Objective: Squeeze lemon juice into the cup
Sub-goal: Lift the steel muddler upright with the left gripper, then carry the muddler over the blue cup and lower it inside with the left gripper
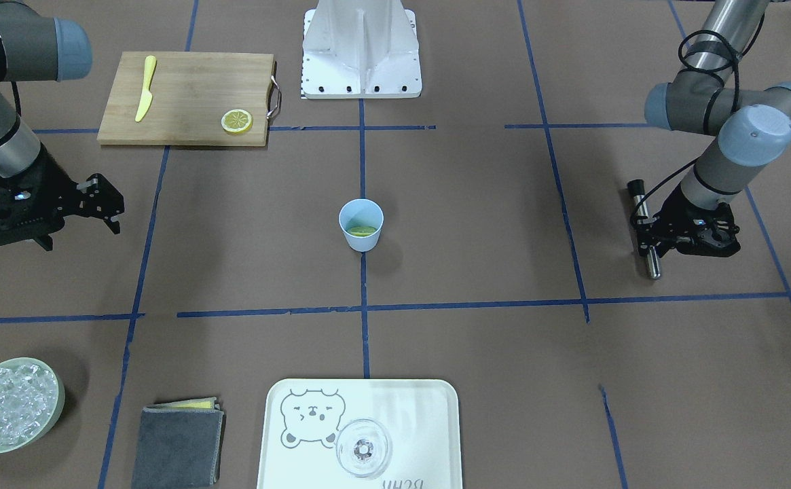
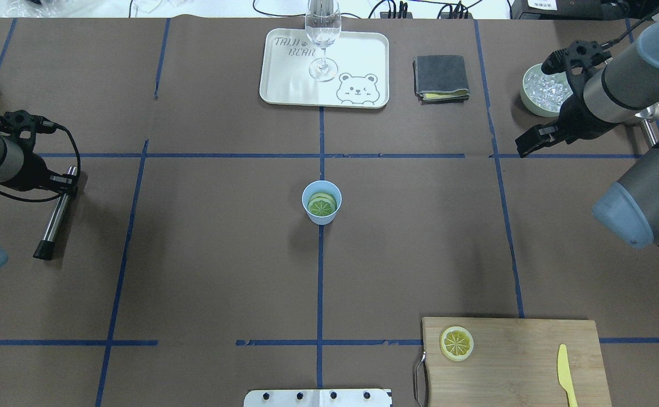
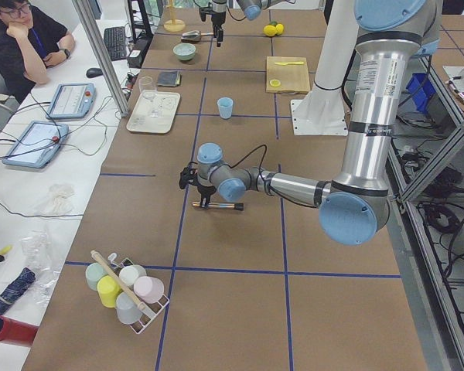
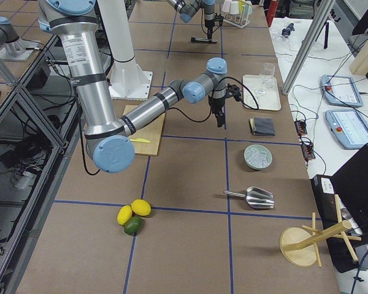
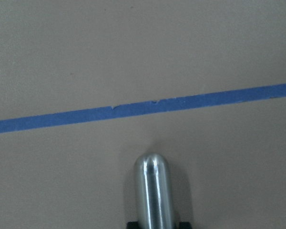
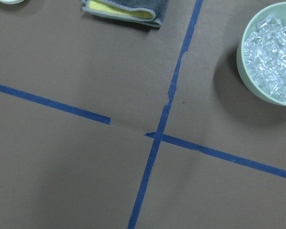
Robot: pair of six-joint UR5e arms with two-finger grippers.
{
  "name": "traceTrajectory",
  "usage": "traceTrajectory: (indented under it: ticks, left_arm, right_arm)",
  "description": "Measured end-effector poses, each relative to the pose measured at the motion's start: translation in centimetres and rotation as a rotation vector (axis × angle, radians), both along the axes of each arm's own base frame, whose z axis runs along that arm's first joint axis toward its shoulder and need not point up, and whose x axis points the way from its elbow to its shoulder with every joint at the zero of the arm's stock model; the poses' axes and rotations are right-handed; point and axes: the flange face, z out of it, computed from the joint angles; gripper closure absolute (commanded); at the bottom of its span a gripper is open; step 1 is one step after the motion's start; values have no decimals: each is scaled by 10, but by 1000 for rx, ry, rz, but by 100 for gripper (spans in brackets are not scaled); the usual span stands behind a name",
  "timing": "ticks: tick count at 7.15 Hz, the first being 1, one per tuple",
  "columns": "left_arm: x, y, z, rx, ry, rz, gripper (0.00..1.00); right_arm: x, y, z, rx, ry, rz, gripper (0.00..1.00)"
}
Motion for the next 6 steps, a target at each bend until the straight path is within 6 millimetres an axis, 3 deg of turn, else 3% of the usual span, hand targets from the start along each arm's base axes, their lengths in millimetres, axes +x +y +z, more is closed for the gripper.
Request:
traceTrajectory:
  ticks: [2, 3, 4, 6]
  left_arm:
    - [0, 1, -11, 21, 13, 6, 100]
    - [0, 1, -27, 47, 31, 9, 100]
    - [2, -1, -57, 94, 65, 10, 100]
    - [6, -8, -146, 248, 178, 7, 100]
  right_arm:
    - [1, 0, 0, 1, 0, 1, 0]
    - [2, 0, 0, 1, 1, 0, 0]
    - [3, 0, 1, 0, 2, -6, 0]
    - [19, -7, 6, 12, 29, -42, 0]
